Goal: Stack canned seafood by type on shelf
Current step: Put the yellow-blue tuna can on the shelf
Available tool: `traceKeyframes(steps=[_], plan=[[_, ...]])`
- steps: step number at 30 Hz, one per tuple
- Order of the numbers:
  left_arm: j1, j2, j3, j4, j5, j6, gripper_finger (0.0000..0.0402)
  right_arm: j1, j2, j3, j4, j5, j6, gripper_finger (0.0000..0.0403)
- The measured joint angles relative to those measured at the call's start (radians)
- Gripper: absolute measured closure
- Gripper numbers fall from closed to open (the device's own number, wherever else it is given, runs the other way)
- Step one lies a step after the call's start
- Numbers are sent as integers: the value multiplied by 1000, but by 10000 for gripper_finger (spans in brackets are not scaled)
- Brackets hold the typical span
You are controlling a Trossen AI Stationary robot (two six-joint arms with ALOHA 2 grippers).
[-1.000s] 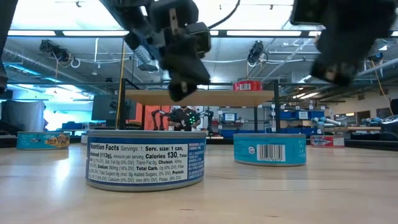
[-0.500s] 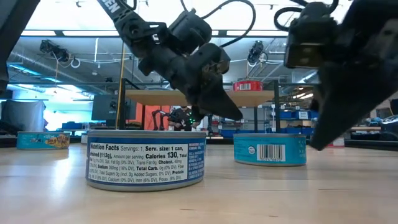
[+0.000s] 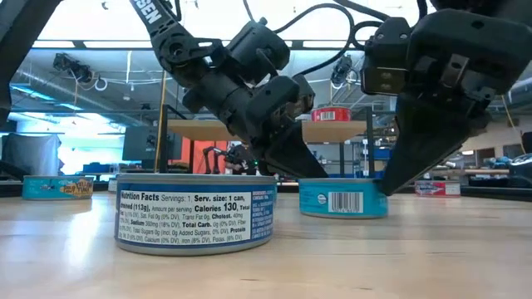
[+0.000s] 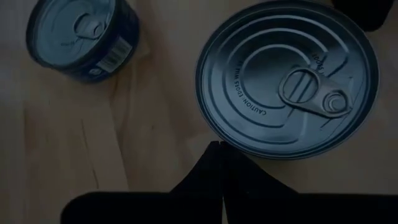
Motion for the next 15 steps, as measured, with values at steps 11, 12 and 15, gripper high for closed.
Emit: traceKeyframes(steps=[11, 12, 15], plan=[[-1, 0, 0, -7, -15, -1, 401, -12, -61, 0, 15, 20, 24, 400], [-1, 0, 0, -8, -15, -1, 401, -14, -72, 0, 15, 21, 31, 400], [0, 0, 0, -8, -14, -1, 401, -18, -91, 0, 15, 23, 65, 400]])
